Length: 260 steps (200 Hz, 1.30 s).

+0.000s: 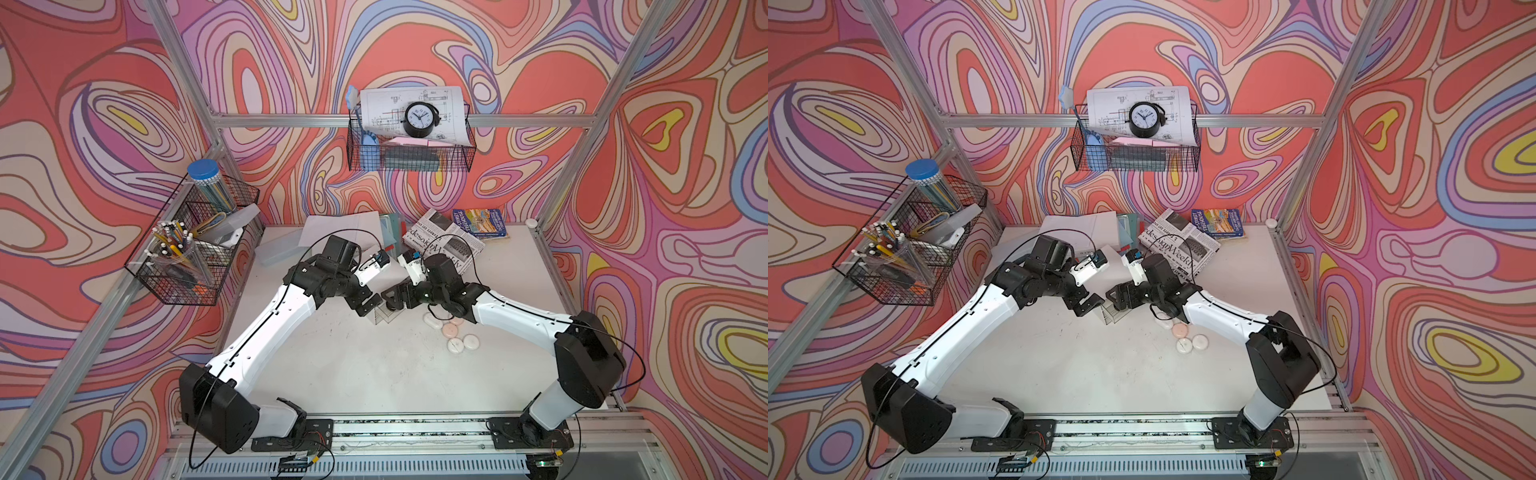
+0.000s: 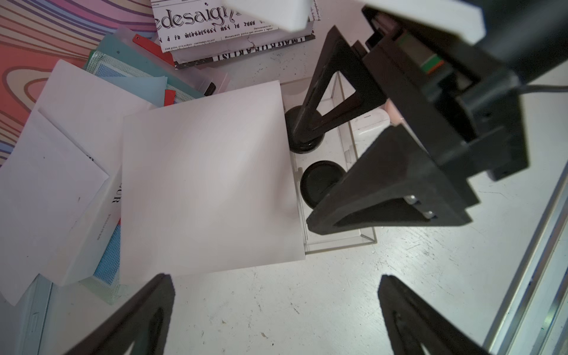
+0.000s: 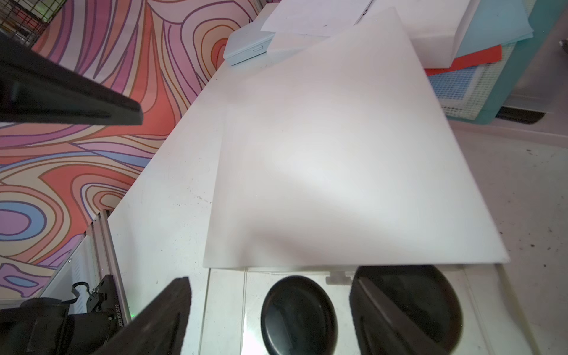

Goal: Put the bluetooth earphones in the drawer according to color
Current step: Place the bluetooth earphone in the drawer, then close the drawer in the storage box.

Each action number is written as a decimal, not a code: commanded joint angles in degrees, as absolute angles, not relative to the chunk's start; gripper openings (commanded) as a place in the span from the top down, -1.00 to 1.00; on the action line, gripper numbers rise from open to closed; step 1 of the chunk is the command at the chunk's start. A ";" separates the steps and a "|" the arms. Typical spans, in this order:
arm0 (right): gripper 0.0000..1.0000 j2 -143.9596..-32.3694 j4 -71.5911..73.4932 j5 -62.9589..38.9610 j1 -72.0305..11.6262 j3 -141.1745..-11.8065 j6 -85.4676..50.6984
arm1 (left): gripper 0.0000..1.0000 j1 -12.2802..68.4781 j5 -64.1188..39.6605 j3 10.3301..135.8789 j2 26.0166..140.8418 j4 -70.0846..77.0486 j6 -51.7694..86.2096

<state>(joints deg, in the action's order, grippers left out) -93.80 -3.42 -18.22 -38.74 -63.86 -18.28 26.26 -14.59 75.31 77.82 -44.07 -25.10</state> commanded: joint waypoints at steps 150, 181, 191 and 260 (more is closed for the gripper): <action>0.88 -77.44 -3.63 -5.33 -39.20 -52.22 -19.91 | -0.98 30.13 -14.39 73.82 77.39 -42.85 -26.71; 1.00 -75.77 -2.67 -4.67 -39.20 -48.98 -21.66 | -0.98 31.80 -15.01 73.39 77.66 -43.15 -26.59; 1.00 -75.42 -2.55 -4.72 -39.20 -48.21 -22.12 | -0.98 32.35 -15.46 73.48 78.07 -43.69 -26.78; 1.00 -79.50 -2.62 -4.70 -39.22 -48.07 -21.51 | -0.98 35.07 -14.43 74.00 80.07 -45.43 -27.60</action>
